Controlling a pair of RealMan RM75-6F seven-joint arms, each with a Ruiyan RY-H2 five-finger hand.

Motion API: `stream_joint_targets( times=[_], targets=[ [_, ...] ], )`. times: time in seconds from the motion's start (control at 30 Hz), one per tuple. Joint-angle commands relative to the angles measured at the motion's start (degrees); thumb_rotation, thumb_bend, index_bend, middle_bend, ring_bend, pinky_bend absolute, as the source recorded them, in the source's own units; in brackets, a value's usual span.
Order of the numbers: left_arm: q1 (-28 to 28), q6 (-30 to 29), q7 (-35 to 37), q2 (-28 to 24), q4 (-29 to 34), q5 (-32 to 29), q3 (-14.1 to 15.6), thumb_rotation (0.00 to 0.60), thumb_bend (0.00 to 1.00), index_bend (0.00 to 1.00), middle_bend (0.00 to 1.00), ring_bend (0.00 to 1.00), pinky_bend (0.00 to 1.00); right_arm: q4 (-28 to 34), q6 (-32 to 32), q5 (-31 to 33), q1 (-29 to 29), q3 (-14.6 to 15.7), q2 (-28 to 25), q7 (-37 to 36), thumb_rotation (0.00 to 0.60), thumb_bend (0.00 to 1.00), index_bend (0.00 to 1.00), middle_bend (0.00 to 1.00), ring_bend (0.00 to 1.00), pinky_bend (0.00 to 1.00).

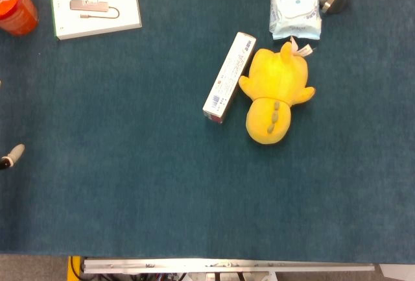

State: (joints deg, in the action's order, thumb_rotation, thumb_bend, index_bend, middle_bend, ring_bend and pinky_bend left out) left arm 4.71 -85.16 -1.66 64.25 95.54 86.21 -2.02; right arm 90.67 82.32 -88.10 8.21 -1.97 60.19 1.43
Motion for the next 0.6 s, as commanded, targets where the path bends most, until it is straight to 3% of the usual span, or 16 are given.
stream_joint_targets(
  times=[0.03,0.3,0.6],
  targets=[
    [0.01,0.02,0.13,0.00,-0.13,-0.02,0.01,0.600,0.15,0.09,0.06,0.01,0.03,0.10,-0.09,-0.12,0.06,-0.02,0.06,0.16,0.600,0.00,0.00,0.10,0.00,0.00],
    [-0.33,-0.33,0.45,0.05,-0.24,0.05,0.25,0.600,0.15,0.09,0.06,0.01,0.03,0.62,-1.07,-2.11,1.30,0.01,-0.04,-0.41,0.600,0.00,0.00,0.10,0.00,0.00],
    [-0.64,-0.85,0.56,0.01,-0.06,0.12,0.29,0.600,0.15,0.09,0.06,0.01,0.03,2.82,-8.21,-5.94,7.66,-0.29,-0.71,-6.40,0.600,0.00,0.00,0.10,0.00,0.00]
  ],
)
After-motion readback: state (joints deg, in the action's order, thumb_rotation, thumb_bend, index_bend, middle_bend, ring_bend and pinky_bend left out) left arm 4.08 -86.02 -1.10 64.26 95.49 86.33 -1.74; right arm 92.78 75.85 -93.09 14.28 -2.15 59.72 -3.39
